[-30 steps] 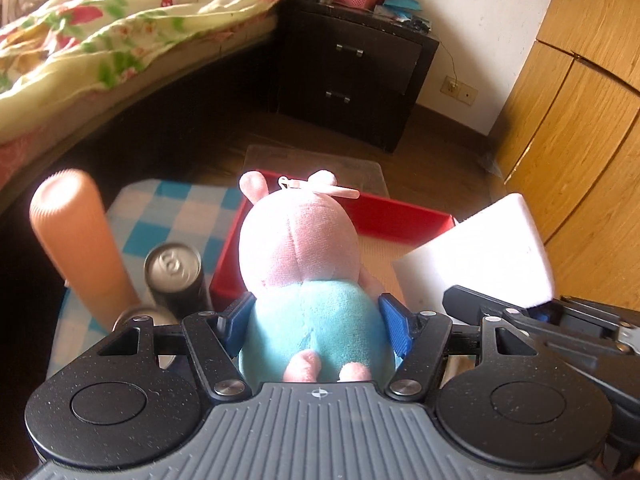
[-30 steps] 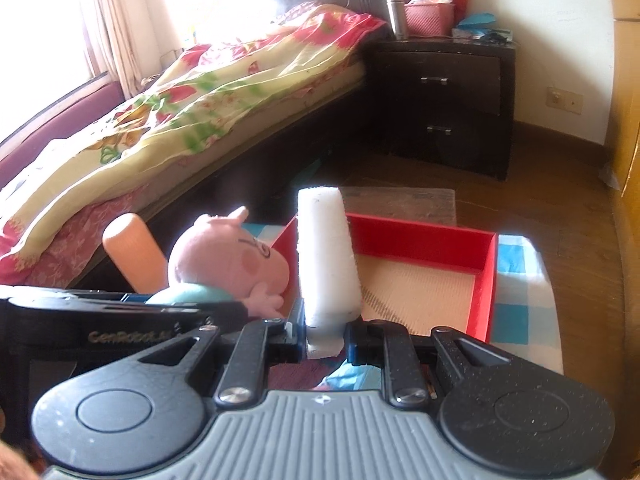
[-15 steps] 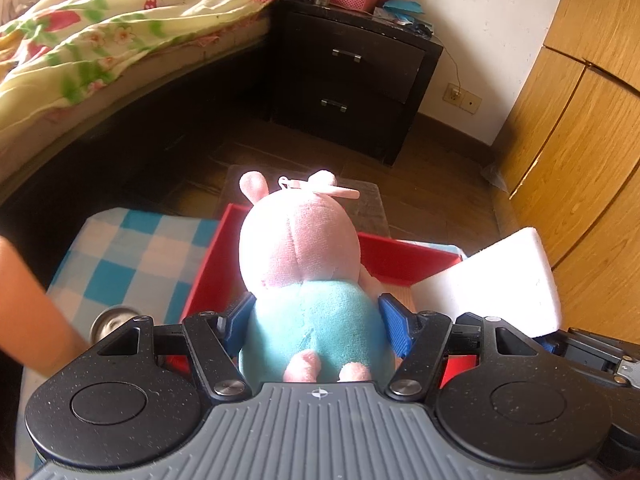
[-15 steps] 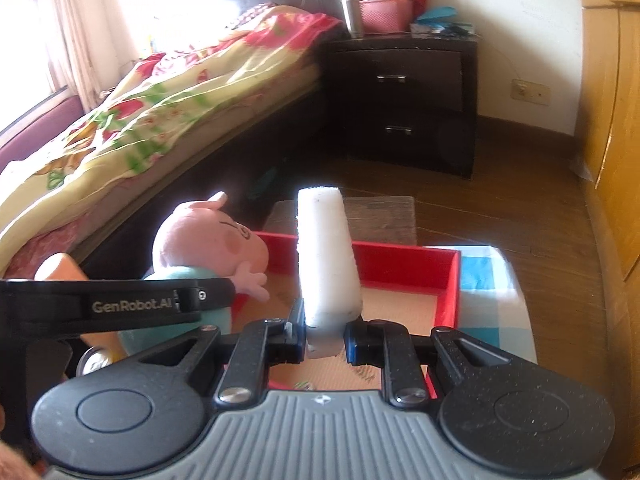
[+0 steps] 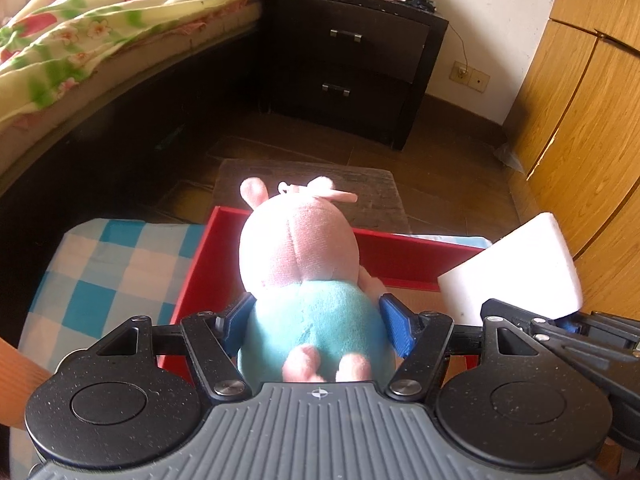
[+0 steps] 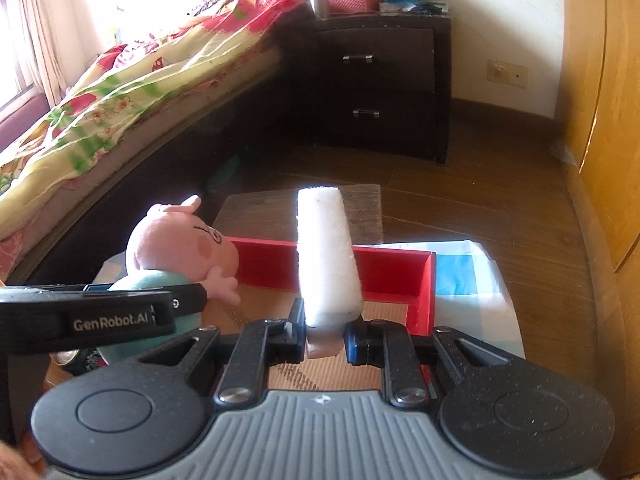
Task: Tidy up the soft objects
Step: 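Lower the pig plush into the red box and open left tool while right tool releases the foam block inside, then move left tool to the pink knit hat while right tool approaches the beige cylinder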
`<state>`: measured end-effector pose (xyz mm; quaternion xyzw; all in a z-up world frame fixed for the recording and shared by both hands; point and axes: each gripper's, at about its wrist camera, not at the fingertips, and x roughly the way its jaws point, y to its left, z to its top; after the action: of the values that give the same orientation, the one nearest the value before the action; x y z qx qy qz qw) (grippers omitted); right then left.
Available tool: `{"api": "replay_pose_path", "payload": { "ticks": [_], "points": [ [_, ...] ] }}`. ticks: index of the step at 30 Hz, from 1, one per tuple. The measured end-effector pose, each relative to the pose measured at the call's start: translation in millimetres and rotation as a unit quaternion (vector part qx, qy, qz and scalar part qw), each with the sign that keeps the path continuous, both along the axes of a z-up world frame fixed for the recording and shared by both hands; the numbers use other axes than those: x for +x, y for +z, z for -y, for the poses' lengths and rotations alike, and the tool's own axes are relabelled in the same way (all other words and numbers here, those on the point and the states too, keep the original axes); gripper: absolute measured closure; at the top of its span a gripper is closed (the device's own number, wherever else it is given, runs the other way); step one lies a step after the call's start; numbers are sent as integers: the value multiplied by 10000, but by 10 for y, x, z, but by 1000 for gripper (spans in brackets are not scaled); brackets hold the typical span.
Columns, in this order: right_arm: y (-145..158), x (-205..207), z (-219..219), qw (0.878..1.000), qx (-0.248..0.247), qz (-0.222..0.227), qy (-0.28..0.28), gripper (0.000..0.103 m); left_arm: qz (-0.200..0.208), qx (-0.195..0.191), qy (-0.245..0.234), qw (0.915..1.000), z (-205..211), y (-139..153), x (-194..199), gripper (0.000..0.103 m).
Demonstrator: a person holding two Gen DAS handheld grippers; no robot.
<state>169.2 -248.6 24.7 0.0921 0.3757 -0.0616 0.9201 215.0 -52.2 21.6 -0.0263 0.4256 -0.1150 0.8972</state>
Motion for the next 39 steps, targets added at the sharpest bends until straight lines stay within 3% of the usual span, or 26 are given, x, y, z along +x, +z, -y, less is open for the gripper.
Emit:
{"api": "replay_pose_path", "payload": {
  "ticks": [7, 13, 24, 39],
  "points": [
    [-98, 34, 59, 9997, 93, -179, -101, 96, 229, 62, 108, 9997, -45, 91, -22, 22],
    [-17, -33, 85, 9994, 257, -132, -176, 76, 169, -5, 166, 9997, -108, 177, -89, 22],
    [158, -430, 27, 9989, 442, -111, -97, 69, 112, 41, 157, 9998, -237, 332, -463, 20],
    [240, -924, -109, 9987, 504, -87, -60, 63, -135, 145, -136, 9997, -257, 253, -962, 19]
  ]
}}
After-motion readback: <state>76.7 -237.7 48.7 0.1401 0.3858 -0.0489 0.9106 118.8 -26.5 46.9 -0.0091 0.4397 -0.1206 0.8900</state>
